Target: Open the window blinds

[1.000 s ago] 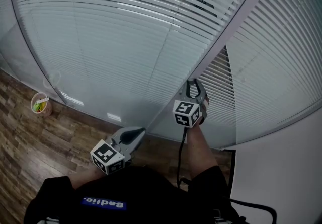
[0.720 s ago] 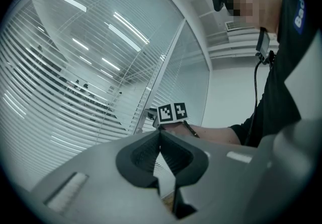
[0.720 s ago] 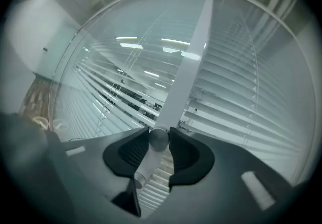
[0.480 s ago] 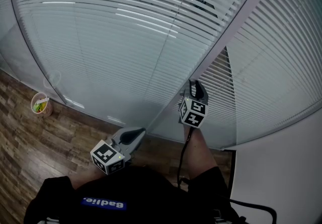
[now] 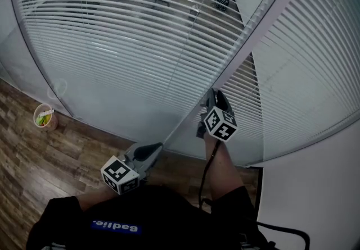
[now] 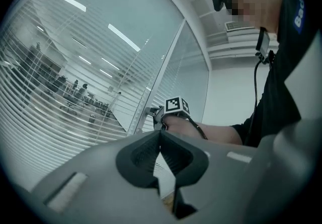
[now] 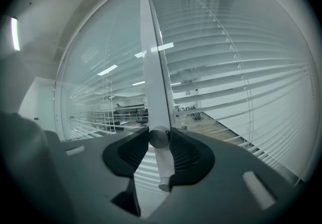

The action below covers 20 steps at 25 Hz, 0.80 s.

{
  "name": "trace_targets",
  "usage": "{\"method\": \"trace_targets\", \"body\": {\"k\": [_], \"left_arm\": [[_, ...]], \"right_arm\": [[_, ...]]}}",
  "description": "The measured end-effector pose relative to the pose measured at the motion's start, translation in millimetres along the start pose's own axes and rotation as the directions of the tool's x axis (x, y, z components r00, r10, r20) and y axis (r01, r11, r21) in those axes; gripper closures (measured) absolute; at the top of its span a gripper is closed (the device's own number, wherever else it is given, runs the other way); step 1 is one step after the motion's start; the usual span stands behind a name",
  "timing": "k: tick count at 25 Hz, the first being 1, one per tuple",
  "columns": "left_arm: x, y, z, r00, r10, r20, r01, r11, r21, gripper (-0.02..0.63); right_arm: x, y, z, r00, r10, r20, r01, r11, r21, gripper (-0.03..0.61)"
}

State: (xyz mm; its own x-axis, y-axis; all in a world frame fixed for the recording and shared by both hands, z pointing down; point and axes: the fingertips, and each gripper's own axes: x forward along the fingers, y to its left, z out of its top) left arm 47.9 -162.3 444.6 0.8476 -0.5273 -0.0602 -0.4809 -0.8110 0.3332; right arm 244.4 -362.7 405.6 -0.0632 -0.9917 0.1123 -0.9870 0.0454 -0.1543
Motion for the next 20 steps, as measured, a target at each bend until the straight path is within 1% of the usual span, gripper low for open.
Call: {"method": "trace_targets", "body": {"k": [4,9,11,14,17,20], "left_arm": [[0.5,0.4,-0.1,1.000,0.000,-0.004,0.000,1.000,-0.001,0.614],[-2.5,0.0,-2.5,1.000,-0.001,-0.005,0.001,1.000,0.003,0.614],[-2.0,-1.3,-0.8,1.000,-0.003,-0.004,0.003,1.000,0.004,0.614],[-1.0,-2.6,0.4,1.000,-0.002,-0.004,0.002,1.000,0.002,0.614],[-2.9,-2.7,-2.8,1.000,-0.001,-0.007,0.001,1.000,0.002,0.614],[-3.5,-4.3,-2.0,1.000,-0.005,-0.005,0.005,1.000,0.004,0.614]], "right_arm": [[0.7,-0.1,0.7,1.000,-0.006,-0.008,0.005,0.998,-0.067,0.442],[-1.2,3.1,-4.7,0.999,-0.037,-0.020,0.032,0.979,-0.200,0.429],[-1.4,3.4,-4.3,0.999,-0.047,-0.025,0.039,0.968,-0.249,0.417],[-1.5,2.4,-3.9,0.997,-0.070,-0.032,0.056,0.944,-0.326,0.416],[-3.1,5.0,-6.6,0.996,-0.088,-0.033,0.068,0.915,-0.398,0.419],[-3.6,9.2,-6.2,0.995,-0.093,-0.023,0.073,0.892,-0.446,0.433]]}}
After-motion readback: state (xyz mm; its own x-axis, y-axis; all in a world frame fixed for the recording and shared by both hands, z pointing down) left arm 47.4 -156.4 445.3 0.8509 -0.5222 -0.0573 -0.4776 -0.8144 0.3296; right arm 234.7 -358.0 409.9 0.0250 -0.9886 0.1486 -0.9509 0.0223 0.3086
